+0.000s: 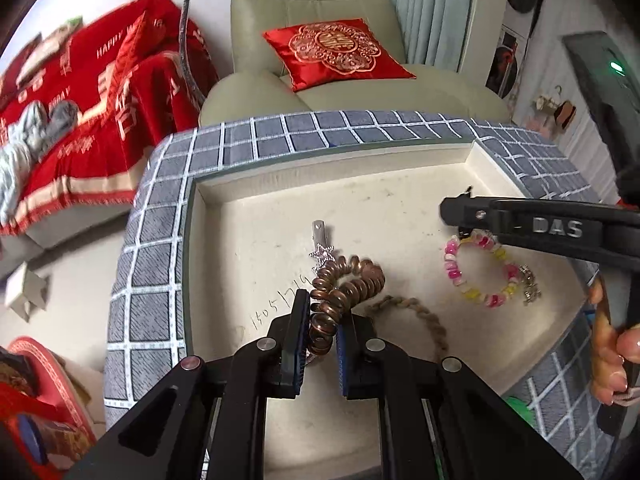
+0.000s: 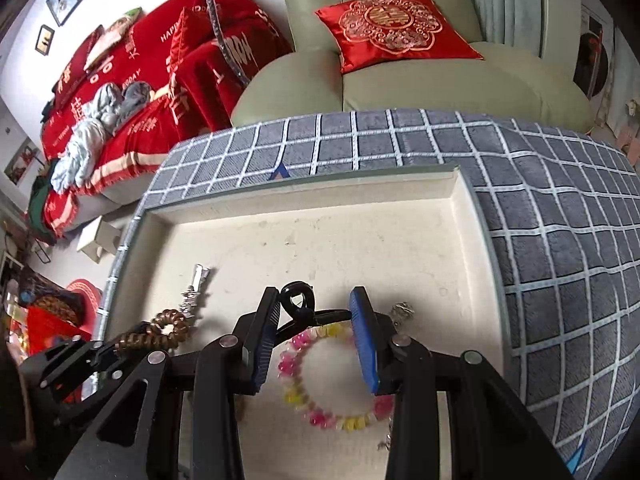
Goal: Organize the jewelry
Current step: 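Open the right tool to drop the claw clip while the left tool releases the coiled hair tie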
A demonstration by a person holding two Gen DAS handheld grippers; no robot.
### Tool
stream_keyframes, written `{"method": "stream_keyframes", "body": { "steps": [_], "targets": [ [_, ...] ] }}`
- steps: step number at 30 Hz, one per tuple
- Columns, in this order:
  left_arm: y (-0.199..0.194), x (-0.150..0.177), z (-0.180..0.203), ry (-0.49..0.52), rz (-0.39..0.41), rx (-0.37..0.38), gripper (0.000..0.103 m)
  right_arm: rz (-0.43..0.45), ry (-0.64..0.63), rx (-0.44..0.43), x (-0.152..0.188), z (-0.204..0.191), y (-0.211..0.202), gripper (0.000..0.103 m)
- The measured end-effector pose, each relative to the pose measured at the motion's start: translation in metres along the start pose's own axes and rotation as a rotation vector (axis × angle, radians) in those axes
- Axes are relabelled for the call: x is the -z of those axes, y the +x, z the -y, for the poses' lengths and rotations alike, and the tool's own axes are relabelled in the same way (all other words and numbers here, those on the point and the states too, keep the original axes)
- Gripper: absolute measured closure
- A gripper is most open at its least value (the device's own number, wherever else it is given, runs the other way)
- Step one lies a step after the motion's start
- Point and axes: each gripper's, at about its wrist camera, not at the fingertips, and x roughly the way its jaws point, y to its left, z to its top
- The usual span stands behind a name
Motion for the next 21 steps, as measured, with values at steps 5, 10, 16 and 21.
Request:
{"method": "stream_keyframes", "body": {
  "steps": [5,10,16,21],
  "targets": [
    [-0.001,0.000,0.005,0.030,0.004,-0.023,0.074,-0.022,0.003,0.007,0.002,0.002,0.011,0.063],
    [-0.001,0.001,0.007,0.044,0.006,-0.036,0.074,-0.025,-0.020,0.003,0.003,-0.003,0.011,0.045],
    [-0.003,0.002,0.009,0.041,0.008,-0.029,0.074,0.022,-0.002,-0.039,0.003,-0.002,-0.010,0.023],
    [-0.008,0.003,0.011,0.040,0.018,-0.060,0.074,0.061,0.023,-0.070,0.010,0.003,-0.037,0.021]
  ]
}}
